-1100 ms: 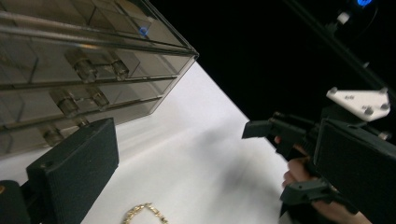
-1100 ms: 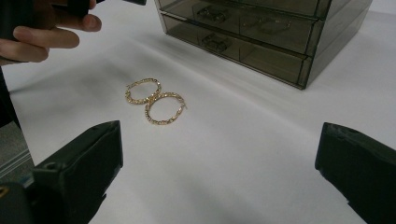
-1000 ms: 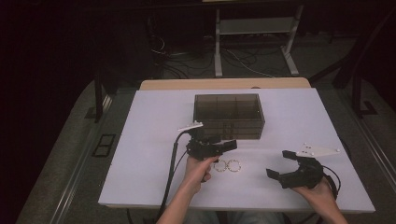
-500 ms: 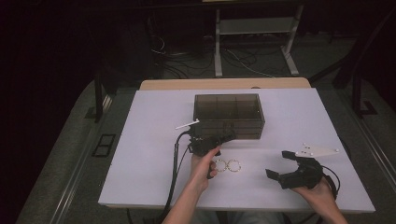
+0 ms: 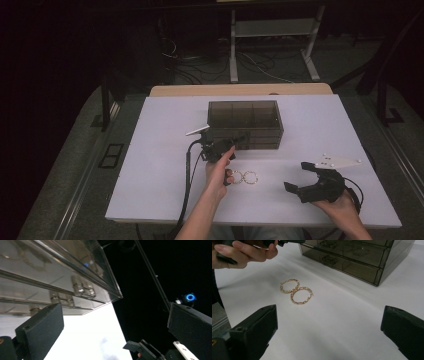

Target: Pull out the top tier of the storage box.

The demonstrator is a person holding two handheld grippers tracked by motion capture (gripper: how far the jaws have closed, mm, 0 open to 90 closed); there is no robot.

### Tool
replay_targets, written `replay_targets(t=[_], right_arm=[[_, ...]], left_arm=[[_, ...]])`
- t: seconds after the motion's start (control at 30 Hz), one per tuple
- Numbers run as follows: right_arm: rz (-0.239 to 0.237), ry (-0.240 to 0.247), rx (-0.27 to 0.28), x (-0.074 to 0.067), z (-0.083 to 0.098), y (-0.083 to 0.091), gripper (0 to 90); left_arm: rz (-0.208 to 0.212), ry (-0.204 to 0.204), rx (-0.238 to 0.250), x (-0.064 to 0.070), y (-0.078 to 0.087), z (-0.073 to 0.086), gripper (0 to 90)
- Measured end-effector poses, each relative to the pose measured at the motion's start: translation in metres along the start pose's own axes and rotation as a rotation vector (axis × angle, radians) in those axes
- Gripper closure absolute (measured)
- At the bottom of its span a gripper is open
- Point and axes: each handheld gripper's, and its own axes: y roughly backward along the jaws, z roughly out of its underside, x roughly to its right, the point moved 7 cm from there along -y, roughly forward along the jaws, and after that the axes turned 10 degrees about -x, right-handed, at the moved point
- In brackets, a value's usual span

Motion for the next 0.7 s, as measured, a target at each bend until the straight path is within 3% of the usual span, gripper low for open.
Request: replay_targets(t=[0.17,0.23,0.7], right_arm=[[-0.001,0.001,-0.008,-0.001,0.001,0.0,0.3],[-0.001,0.005,-0.009,-0.001,0.0,-0.001,0.3],[-0.002,0.01,-0.015,-0.002,0.001,-0.002,0.3]], left_arm=[[-0.046,0.008,0.005,-0.007,-0.001,0.001,5.9],[-0.058,0.009,0.013,-0.009,-0.002,0.002,14.9],[-0.079,0.042,0.05,-0.021,-0.004,0.004,25.4]])
